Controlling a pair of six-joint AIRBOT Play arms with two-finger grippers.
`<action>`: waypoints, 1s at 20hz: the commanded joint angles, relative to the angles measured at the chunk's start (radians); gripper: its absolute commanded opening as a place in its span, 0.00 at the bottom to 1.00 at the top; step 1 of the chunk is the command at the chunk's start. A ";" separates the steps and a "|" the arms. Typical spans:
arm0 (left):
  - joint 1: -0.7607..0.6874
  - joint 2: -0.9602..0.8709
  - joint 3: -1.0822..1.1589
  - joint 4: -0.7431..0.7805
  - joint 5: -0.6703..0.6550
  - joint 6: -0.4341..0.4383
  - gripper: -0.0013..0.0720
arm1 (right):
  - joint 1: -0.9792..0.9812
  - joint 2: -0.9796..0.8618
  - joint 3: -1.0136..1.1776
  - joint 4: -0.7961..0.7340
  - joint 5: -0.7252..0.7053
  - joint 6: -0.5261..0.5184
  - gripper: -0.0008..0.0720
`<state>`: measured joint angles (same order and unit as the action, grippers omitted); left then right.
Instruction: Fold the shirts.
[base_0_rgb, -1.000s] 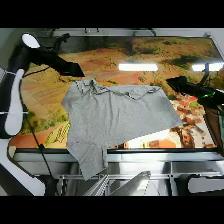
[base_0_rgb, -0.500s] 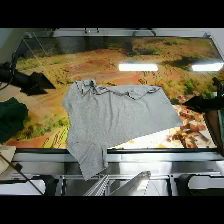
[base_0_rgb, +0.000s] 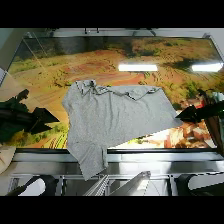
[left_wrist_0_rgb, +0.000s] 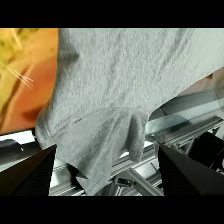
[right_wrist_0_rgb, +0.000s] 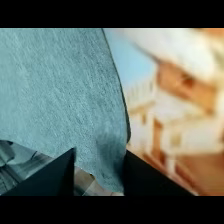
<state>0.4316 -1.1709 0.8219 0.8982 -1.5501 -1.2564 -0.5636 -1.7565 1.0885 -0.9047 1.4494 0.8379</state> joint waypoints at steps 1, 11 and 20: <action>0.005 0.070 -0.131 0.000 0.000 -0.079 0.95 | 0.064 -0.061 -0.002 0.002 0.034 -0.003 0.31; 0.004 0.076 -0.376 0.000 0.135 -0.117 0.95 | 0.125 -0.057 0.025 0.092 0.026 -0.031 0.04; 0.004 0.073 -0.446 -0.001 0.376 -0.109 0.83 | 0.125 -0.056 0.025 0.196 0.044 -0.083 0.04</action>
<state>0.4355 -1.0973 0.3862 0.8959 -1.2381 -1.3716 -0.4393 -1.8153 1.1122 -0.7452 1.4746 0.7685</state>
